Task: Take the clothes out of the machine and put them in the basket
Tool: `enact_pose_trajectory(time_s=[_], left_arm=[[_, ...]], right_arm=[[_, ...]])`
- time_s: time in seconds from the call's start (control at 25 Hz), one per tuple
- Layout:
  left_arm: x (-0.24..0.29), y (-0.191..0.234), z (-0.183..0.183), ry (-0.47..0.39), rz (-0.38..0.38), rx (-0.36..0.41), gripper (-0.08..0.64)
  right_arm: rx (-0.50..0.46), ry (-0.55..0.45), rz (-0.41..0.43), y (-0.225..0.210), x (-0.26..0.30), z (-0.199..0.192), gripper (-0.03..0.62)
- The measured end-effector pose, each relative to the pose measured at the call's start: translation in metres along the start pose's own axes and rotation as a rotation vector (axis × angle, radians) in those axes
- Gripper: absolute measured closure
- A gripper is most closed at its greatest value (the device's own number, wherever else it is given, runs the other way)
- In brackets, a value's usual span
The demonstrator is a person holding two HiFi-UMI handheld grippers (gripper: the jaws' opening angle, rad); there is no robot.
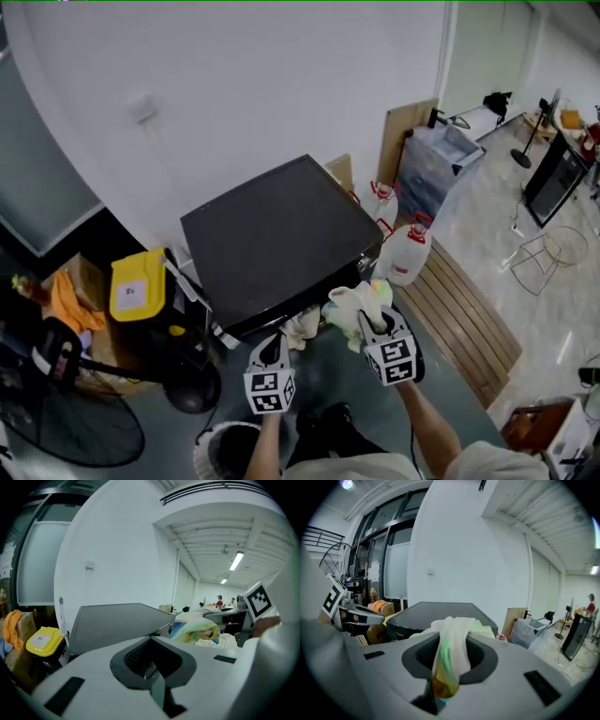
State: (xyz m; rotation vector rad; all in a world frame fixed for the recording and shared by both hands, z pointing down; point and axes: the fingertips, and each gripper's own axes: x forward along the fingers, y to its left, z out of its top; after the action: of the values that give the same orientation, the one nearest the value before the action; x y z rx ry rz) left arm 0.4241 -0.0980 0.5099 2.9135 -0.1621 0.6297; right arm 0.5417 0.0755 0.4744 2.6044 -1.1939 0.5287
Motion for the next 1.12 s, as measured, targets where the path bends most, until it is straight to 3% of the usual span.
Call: enact_pose_trajectory(time_s=[0.28, 0.64, 1.12], left_arm=[[-0.031, -0.002, 0.045, -0.060, 0.036, 0.016, 0.541], [-0.067, 0.008, 0.093, -0.139, 0.089, 0.046, 0.541], [-0.106, 0.027, 0.088, -0.157, 0.187, 0.016, 0.541]], right_arm=[[-0.038, -0.072, 0.029, 0.006, -0.039, 0.053, 0.499], [-0.054, -0.119, 0.100, 0.022, -0.058, 0.084, 0.497], [-0.140, -0.129, 0.233, 0.069, -0.066, 0.089, 0.497]])
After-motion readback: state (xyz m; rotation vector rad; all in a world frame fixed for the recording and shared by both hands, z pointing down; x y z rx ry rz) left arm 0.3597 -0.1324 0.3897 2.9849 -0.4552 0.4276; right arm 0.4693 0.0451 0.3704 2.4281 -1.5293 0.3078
